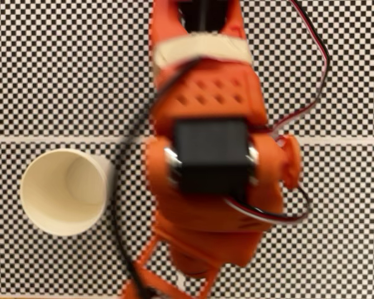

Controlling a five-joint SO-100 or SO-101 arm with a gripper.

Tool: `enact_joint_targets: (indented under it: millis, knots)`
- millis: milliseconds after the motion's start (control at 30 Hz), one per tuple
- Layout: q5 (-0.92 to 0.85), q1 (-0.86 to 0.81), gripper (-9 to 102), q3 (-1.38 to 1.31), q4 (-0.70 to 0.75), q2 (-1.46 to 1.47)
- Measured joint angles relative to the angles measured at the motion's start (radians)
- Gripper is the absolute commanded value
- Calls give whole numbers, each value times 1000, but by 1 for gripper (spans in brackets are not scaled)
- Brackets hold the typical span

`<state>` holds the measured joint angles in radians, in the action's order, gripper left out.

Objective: Grasp basketball and place into cup.

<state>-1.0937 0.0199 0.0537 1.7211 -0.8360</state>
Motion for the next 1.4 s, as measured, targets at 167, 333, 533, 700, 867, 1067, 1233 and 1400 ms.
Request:
enact_joint_targets:
  millis: [167, 333, 533, 700, 867, 1067, 1233, 1400]
  knots:
    - [-94, -112, 0, -2, 3, -74]
    - [-179, -198, 0, -2, 3, -74]
    - [-299, -307, 0, -2, 3, -74]
    - [-357, -351, 0, -2, 3, -80]
    - [-420, -403, 0, 6, 3, -83]
    - [-491, -437, 0, 94, 3, -95]
    - [-525, -434, 0, 141, 3, -95]
    - [-534, -436, 0, 184, 3, -98]
